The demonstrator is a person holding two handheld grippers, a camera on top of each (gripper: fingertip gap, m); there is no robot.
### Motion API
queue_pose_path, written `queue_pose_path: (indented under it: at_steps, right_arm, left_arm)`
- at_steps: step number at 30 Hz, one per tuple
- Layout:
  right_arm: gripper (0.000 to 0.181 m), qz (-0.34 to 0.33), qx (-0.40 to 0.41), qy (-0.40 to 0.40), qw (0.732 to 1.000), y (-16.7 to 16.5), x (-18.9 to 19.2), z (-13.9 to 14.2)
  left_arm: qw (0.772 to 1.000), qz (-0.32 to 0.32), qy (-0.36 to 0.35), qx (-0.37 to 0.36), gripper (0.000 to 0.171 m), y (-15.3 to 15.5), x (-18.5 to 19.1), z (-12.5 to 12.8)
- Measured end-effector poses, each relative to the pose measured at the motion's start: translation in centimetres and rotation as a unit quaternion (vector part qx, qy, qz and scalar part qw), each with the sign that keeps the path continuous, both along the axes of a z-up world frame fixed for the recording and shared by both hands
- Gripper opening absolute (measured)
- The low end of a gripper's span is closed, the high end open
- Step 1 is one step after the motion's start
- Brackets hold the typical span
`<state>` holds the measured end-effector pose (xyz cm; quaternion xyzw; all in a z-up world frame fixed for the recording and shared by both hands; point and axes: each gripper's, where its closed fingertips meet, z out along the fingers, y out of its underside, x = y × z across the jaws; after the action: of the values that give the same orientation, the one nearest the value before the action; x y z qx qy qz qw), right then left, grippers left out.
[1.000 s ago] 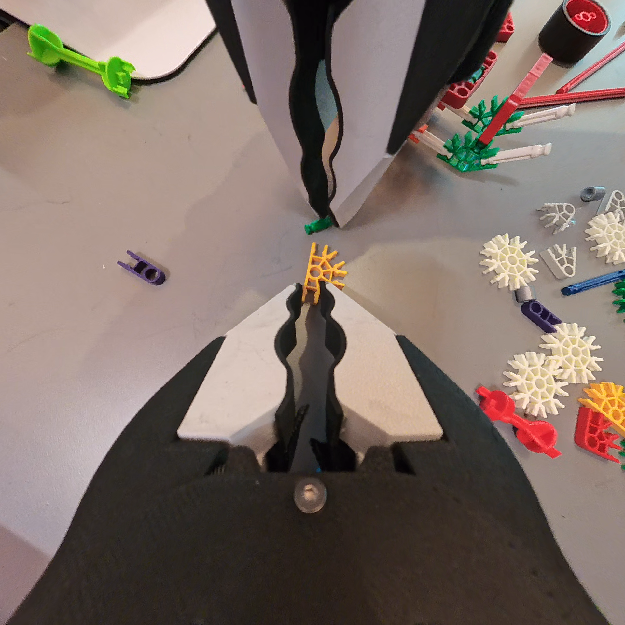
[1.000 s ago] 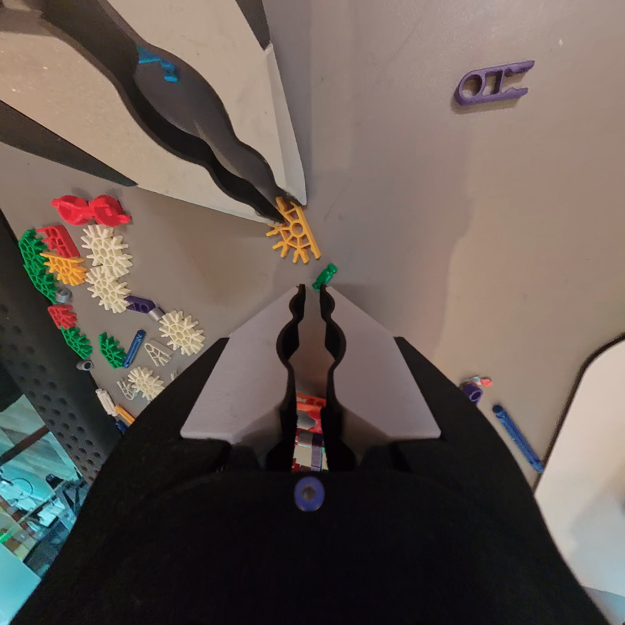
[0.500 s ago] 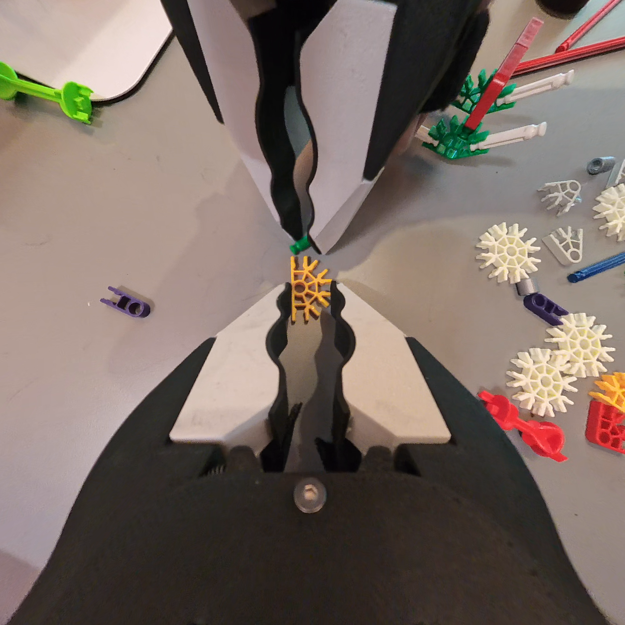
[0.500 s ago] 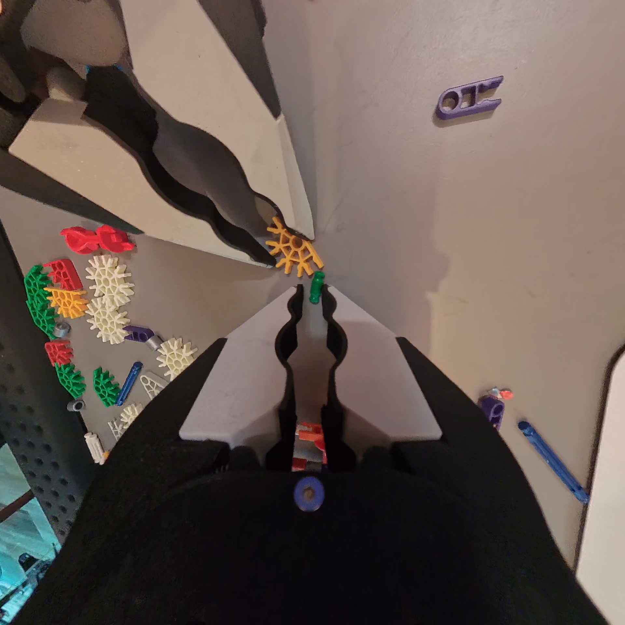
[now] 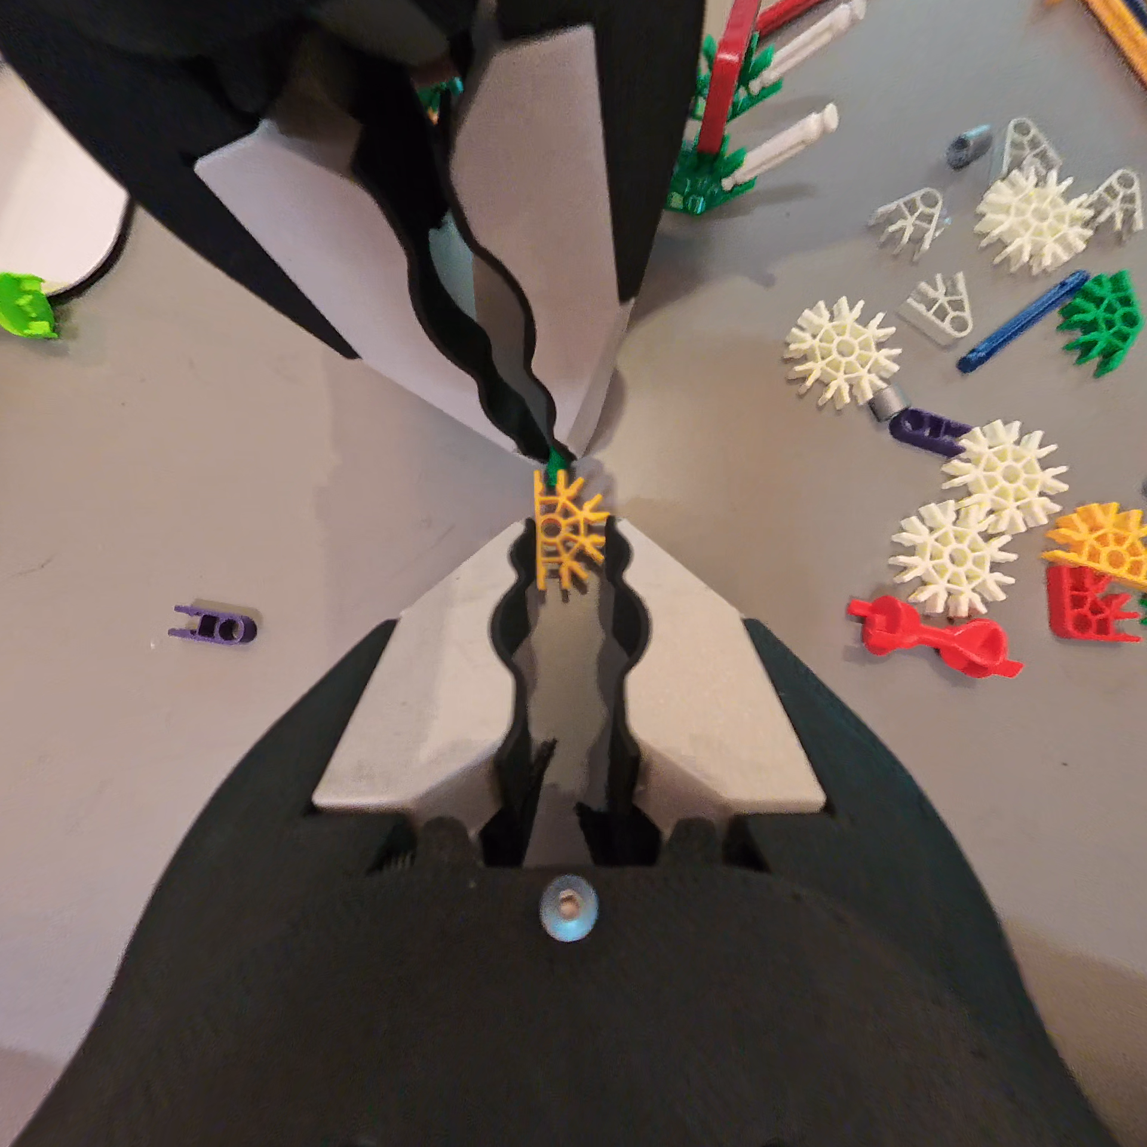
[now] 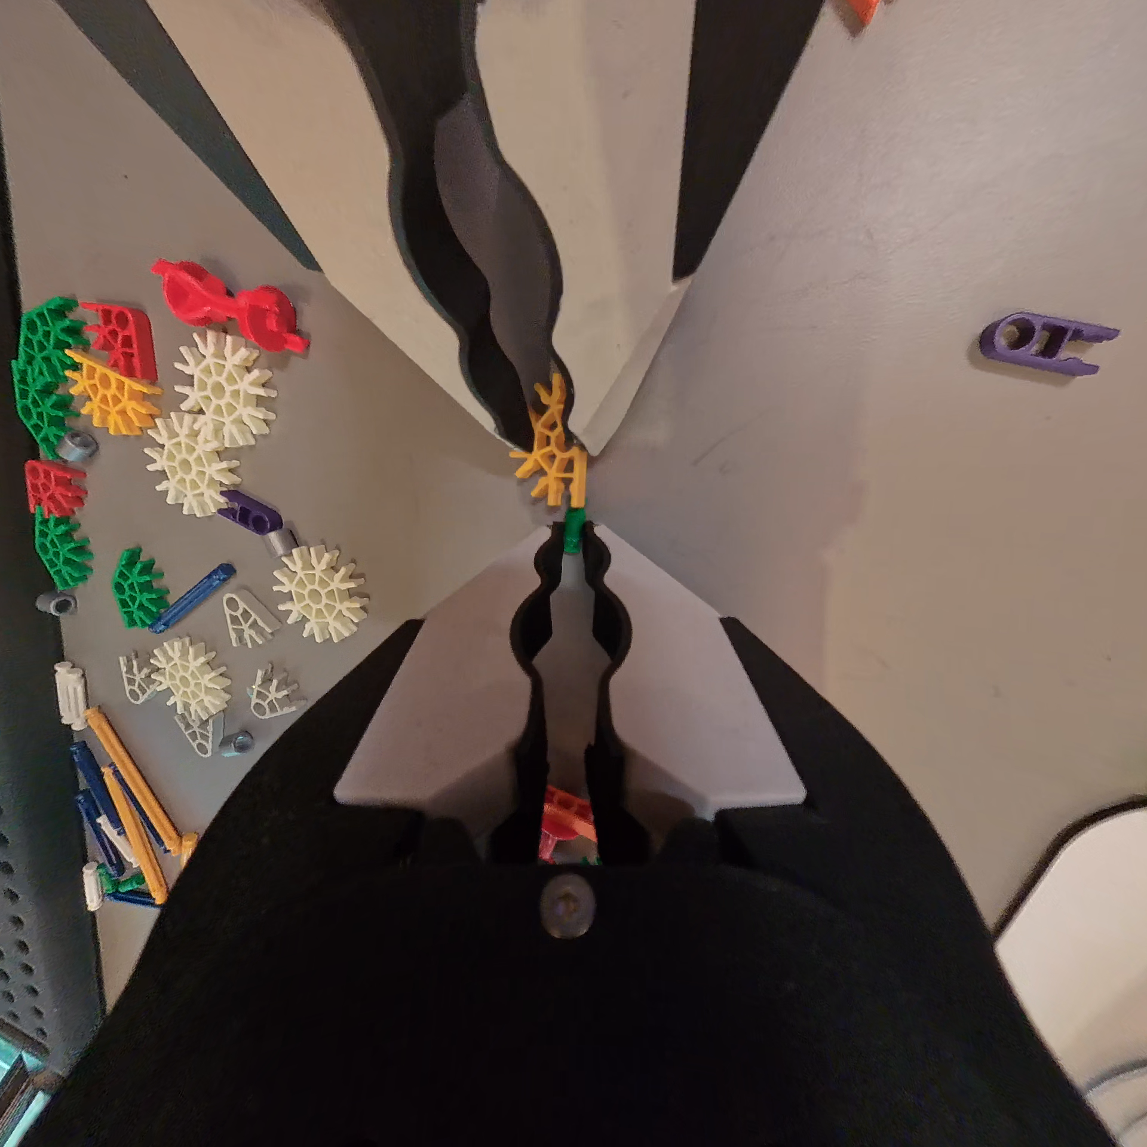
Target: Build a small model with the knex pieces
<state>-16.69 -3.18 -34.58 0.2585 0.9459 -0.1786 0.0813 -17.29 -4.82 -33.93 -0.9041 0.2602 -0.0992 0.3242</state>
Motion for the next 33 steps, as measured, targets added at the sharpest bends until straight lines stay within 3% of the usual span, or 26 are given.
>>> queue_pose_path:
  at_steps: [1,20,27,30,33]
  right_arm:
    - [0.003,0.001,-0.001,-0.001,1.0,0.0,0.0,-0.1]
    - [0.003,0.003,-0.033,-0.011,0.999,-0.4,0.4,0.1]
    - [0.01,-0.051,-0.036,-0.008,0.998,0.5,-0.2,0.9]
    - [0.0,-0.071,-0.059,0.004,0.996,-0.2,-0.5,2.1]
    - [0.0,-0.077,-0.029,0.005,0.997,-0.1,-0.3,1.1]
  left_arm:
    - [1.0,-0.007,0.003,-0.001,0.01,0.0,0.1,-0.1]
    - [0.999,-0.044,-0.008,-0.005,0.01,0.1,0.7,-0.2]
    - [0.999,-0.045,-0.016,-0.016,0.011,0.1,0.7,-0.3]
    - [0.999,-0.044,-0.018,-0.015,0.01,0.1,0.7,-0.3]
    - [0.999,-0.045,-0.017,-0.017,0.011,0.2,0.7,-0.3]
